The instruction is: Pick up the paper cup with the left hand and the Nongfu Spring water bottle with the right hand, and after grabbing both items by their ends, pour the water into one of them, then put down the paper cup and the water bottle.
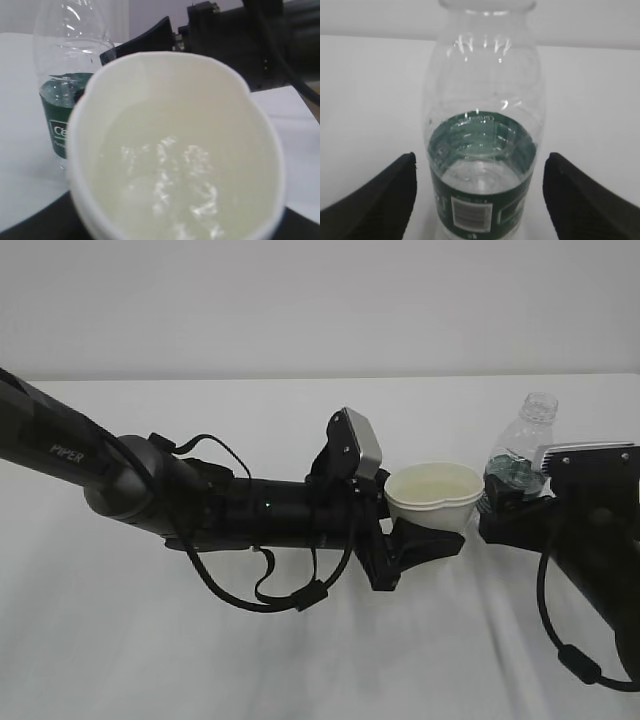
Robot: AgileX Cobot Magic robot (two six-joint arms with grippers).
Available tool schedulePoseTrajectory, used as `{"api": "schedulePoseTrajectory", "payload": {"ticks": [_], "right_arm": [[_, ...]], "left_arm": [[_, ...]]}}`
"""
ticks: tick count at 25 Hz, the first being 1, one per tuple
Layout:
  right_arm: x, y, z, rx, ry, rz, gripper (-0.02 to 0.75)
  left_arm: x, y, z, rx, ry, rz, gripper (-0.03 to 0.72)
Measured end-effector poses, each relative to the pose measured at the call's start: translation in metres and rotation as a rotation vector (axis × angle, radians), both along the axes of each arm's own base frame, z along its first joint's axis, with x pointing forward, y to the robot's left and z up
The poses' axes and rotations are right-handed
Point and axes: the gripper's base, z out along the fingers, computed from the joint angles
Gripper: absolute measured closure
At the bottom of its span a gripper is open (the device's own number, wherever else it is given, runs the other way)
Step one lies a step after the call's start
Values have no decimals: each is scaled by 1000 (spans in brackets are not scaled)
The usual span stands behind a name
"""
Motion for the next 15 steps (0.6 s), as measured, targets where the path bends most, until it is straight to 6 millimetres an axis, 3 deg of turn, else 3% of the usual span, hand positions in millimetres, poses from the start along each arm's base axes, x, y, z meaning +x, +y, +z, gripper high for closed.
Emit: {"api": "schedulePoseTrajectory", "payload": {"ticks": [7,15], "right_arm": [[-21,-4,-4,-21,51,31,148],[-48,-9,17,2,23,87,148]], "left_arm": [[3,1,-2,18,10,39,262],[6,2,-1,14,4,69,262]]}}
